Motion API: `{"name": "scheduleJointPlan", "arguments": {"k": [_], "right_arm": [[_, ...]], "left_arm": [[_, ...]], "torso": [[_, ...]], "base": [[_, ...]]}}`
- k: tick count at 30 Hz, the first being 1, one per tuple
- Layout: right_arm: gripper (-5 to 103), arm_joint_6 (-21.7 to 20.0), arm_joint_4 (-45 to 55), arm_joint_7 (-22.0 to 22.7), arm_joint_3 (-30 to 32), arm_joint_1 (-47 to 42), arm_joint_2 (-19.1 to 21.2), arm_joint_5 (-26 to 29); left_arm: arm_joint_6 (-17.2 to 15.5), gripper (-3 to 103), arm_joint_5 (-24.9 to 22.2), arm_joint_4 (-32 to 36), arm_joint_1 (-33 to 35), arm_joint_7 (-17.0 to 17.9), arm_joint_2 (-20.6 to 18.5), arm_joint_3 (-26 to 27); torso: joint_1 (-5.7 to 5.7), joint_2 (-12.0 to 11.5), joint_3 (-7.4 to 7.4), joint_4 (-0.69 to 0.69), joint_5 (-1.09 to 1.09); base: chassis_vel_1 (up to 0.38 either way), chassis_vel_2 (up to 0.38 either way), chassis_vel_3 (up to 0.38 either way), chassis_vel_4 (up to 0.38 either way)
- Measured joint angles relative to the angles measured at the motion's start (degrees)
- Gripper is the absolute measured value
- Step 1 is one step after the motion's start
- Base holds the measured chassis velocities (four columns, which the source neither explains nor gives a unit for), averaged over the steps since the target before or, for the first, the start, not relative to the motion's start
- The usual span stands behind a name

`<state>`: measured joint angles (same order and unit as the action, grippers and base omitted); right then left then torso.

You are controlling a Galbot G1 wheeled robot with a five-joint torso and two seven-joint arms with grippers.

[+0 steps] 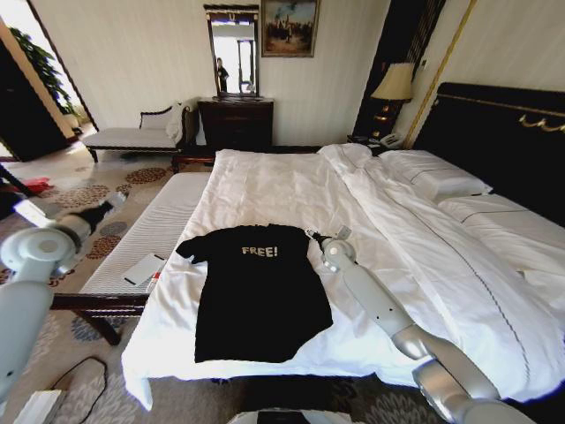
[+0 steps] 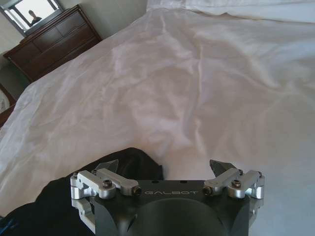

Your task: Fold the clothes on the bed.

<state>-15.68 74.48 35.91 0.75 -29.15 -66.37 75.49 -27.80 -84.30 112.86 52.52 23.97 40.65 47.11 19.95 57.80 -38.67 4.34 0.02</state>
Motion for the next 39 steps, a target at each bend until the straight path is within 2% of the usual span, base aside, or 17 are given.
{"name": "scheduleJointPlan", "arguments": {"k": [3, 7, 10, 22, 29, 30, 33, 35, 39], "right_arm": [[100, -0.1, -1.4, -1.7, 1.6, -0.3, 0.0, 0.6], [100, -0.1, -2.7, -4.5, 2.1, -0.3, -0.1, 1.4], [100, -0.1, -3.8, -6.0, 1.9, -0.3, -0.4, 1.0], [100, 0.8, -14.7, -10.7, -0.2, 2.9, -6.7, -3.7], [100, 1.8, -17.9, -12.6, 0.2, 5.4, -9.2, -4.0], [103, 2.0, -18.0, -12.8, 0.2, 5.4, -9.4, -3.9], [89, 2.4, -18.2, -13.8, 0.1, 5.2, -9.9, -4.6], [89, 2.5, -18.3, -14.0, 0.0, 5.0, -9.9, -4.9], [68, 3.0, -18.5, -14.7, -0.3, 4.4, -9.8, -6.7]], "left_arm": [[-0.5, 100, -0.6, 6.0, 0.2, 1.7, 0.7, 0.9], [-1.3, 100, -1.4, 8.2, 0.9, 2.9, 0.6, 1.3], [-1.4, 100, -1.5, 8.4, 1.1, 3.1, 0.4, 1.5], [-1.4, 100, -2.9, 8.9, 1.1, 2.9, 1.8, 0.9], [-2.0, 100, -3.0, 9.1, 0.7, 3.2, 1.3, 0.7], [-2.0, 100, -3.0, 9.1, 0.7, 3.2, 1.2, 0.7], [-2.3, 100, -2.9, 9.0, 0.8, 3.4, 1.3, 0.6], [-2.3, 100, -2.9, 8.9, 0.8, 3.5, 1.3, 0.6], [-2.3, 100, -2.8, 8.5, 0.6, 3.5, 1.5, 0.4]], "torso": [[0.01, 0.0, 0.00, -0.01, 0.00], [0.01, 0.0, 0.00, -0.04, -0.01], [0.01, 0.0, 0.00, -0.04, -0.02], [0.01, 0.0, -0.01, -0.02, -0.02], [0.02, 0.0, -0.01, -0.04, -0.02], [0.02, 0.0, -0.01, -0.04, -0.02], [0.01, 0.0, -0.01, -0.04, -0.02], [0.01, 0.0, -0.01, -0.04, -0.02], [0.02, 0.0, -0.01, -0.02, -0.02]], "base": [[0.000, 0.000, 0.000, 0.000], [0.000, 0.000, 0.000, 0.000], [0.000, 0.000, 0.000, 0.000], [0.000, 0.000, 0.000, 0.000], [0.000, 0.000, 0.000, 0.000], [0.000, 0.000, 0.000, 0.000], [0.000, 0.000, 0.000, 0.000], [0.000, 0.000, 0.000, 0.000], [0.000, 0.000, 0.000, 0.000]]}}
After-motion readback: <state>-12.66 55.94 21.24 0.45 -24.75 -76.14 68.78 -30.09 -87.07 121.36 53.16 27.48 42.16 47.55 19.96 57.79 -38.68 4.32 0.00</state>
